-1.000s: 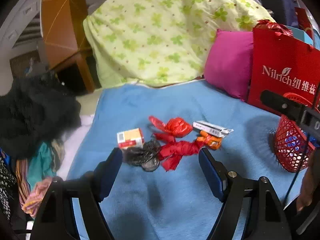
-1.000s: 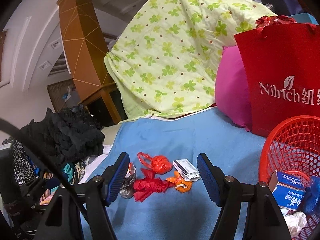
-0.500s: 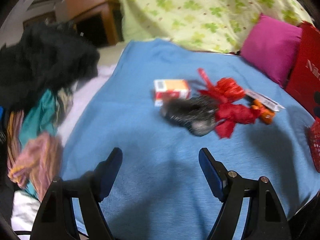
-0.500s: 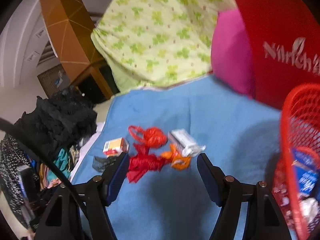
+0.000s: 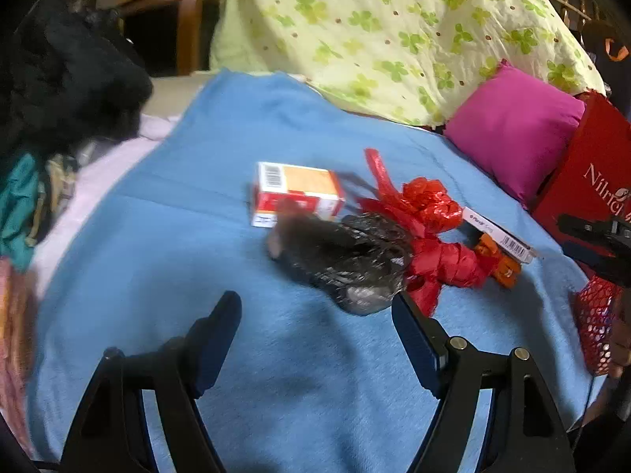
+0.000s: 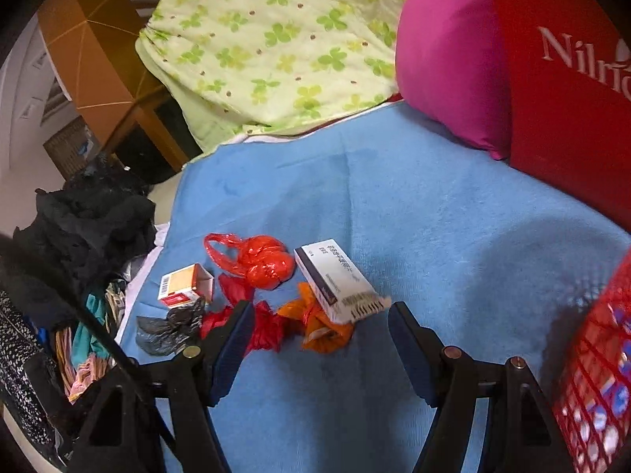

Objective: Collect trash
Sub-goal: 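Grasp the black plastic bag with the left tool while the right tool grasps the white medicine box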

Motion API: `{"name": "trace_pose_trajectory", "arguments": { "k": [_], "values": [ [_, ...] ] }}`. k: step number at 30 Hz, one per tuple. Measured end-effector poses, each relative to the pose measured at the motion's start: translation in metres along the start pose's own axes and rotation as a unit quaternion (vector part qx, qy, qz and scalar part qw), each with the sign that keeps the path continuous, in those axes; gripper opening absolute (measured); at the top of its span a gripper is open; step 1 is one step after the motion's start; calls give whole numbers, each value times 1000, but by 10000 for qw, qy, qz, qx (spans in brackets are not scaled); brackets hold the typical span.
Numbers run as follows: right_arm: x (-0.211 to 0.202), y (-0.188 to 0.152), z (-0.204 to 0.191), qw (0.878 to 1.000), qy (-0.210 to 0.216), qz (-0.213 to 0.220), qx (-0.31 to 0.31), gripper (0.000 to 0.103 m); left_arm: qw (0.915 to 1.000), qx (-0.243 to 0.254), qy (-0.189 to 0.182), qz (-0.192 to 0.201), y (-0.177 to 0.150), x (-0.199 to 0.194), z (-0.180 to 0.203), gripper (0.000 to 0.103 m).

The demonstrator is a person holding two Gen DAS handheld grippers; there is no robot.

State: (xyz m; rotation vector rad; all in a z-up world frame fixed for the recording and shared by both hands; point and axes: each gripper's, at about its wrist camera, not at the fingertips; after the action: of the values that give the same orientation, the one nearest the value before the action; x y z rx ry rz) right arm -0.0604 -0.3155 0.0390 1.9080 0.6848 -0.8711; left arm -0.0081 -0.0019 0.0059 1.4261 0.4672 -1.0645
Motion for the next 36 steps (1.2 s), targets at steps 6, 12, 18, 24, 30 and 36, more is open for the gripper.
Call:
{"name": "trace_pose_trajectory", "arguments": {
  "k": [6,12,18,24,30,36],
  "values": [
    [36,21,3,9994,-140,-188,-235,74,9989,58,-467,-81,17,19,8,79],
    [66,32,18,9986,-45,-519,-71,74,9980,40,-554,-307,26,44,15,79],
    [81,38,18,9979,92,-638,-71,74,9963,-10,-667,-534,28,59,13,61],
    [99,34,5,9954,32,-912,-279,73,9947,-32,-777,-667,26,65,8,38],
    [95,24,-13,9941,-110,-851,-663,45,9943,-166,-841,-636,24,60,-2,21],
    [69,16,-21,9951,22,-601,-787,45,9947,-322,-872,-438,19,39,-15,19]
  ]
}}
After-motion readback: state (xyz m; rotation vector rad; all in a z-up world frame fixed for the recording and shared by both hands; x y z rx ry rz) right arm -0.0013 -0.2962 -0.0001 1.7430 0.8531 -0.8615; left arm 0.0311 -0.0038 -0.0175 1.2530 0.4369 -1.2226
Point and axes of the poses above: each gripper's, at about its wrist camera, not at the fingertips, and x roughly the way its jaws point, z to its right, y to its top, and after that the axes turned 9 degrees about -z, right-handed
